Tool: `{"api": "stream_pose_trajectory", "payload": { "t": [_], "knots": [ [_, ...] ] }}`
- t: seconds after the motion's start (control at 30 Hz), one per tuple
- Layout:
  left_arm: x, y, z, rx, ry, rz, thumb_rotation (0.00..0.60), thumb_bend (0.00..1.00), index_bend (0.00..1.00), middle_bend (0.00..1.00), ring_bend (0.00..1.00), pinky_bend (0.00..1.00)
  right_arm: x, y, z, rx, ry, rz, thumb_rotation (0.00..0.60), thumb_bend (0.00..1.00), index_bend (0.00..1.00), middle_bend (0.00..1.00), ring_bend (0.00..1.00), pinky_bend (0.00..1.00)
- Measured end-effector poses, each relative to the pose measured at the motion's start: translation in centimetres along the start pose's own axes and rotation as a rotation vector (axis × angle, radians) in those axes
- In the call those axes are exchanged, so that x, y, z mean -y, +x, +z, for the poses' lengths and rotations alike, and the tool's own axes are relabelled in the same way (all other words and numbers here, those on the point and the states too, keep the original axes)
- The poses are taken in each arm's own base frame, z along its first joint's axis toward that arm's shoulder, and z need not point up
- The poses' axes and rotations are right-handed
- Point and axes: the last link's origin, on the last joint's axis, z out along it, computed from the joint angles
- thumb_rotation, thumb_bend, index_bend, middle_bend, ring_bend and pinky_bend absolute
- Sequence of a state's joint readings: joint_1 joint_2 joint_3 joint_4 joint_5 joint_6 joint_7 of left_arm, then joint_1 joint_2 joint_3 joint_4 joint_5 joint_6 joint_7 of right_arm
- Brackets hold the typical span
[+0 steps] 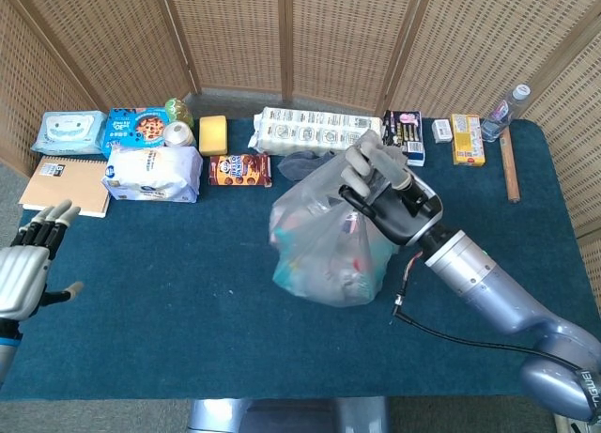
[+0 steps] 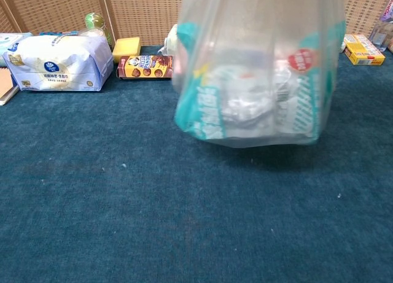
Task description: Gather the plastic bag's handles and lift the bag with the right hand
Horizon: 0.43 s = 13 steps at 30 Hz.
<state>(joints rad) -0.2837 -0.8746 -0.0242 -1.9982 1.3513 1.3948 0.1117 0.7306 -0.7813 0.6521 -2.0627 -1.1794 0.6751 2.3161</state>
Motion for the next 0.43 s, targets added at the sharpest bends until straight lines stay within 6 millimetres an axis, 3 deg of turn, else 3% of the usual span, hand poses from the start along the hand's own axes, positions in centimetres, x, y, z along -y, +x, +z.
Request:
{"api": "stream_pose_trajectory", "payload": {
  "t": [0.43],
  "knots": [
    [1.5, -1.4, -1.2, 0.06, 0.078, 0.018, 0.6, 0.0, 0.02, 0.0, 0.0, 0.14, 0.5, 0.1, -0.1, 0.001, 0.01, 0.009, 0.6, 0.28, 0.6, 0.66, 0.74, 0.88]
  ]
}}
